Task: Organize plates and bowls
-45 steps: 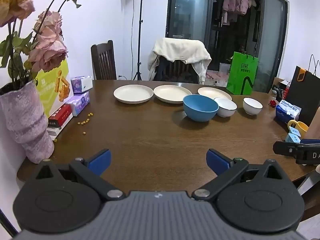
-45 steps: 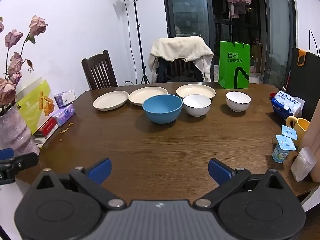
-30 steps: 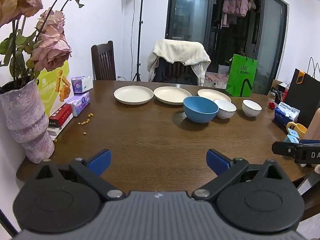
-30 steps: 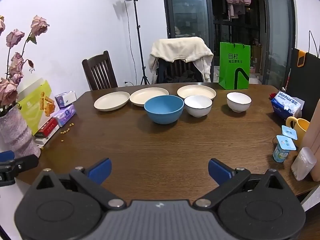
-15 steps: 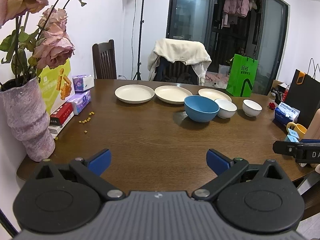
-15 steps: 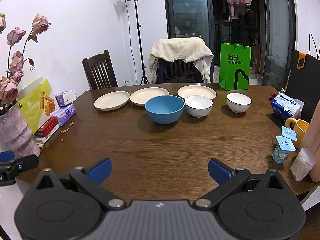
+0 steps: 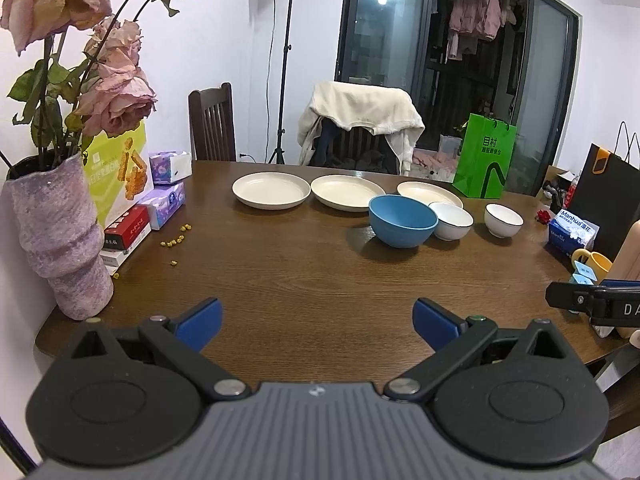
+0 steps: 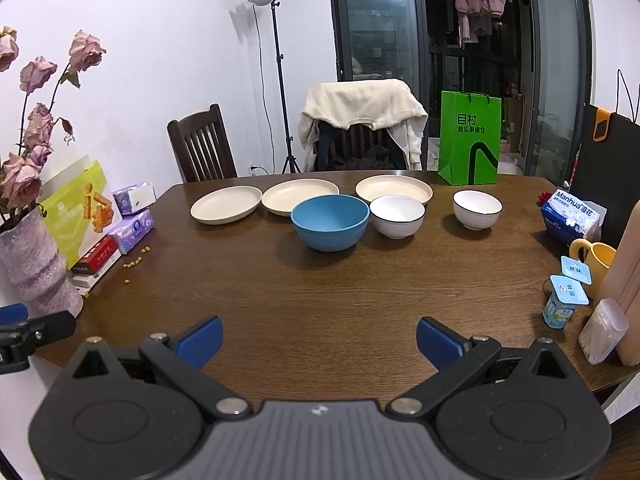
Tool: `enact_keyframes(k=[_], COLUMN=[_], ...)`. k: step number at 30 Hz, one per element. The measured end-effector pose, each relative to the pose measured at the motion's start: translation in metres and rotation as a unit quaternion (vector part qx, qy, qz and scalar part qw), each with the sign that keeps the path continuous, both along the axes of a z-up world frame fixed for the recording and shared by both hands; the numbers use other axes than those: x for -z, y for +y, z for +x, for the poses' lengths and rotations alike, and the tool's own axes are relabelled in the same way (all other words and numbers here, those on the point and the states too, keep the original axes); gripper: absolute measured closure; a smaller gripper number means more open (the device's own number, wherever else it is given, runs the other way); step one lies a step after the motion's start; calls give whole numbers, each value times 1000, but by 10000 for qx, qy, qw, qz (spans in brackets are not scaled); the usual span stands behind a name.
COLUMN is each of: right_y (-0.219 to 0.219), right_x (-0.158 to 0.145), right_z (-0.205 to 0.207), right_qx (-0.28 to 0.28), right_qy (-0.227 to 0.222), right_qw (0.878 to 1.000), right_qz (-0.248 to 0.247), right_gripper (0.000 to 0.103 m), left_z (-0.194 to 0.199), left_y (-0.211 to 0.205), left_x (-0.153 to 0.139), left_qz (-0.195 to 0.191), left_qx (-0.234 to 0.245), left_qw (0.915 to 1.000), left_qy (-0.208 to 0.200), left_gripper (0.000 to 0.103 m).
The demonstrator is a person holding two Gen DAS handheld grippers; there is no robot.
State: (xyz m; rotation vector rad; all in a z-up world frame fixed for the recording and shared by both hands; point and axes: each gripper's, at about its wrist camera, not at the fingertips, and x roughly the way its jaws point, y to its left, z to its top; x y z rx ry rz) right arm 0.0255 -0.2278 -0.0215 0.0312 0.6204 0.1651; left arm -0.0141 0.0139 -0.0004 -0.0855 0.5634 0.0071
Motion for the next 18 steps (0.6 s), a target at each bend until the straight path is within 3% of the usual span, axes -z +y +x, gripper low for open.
enact_keyframes(k=[18], right_y=[1], right_x=[-3], right_z=[0], right_qx=[10], right_qy=[-9], right_qw=[10000], right_qz=[1], right_gripper=[0], left_z=[-1], left_y=[0], left_x=[-1], left_qz=[-6], left_qx=[3], left_qw=[10000], left_qy=[-10], left_gripper=[0])
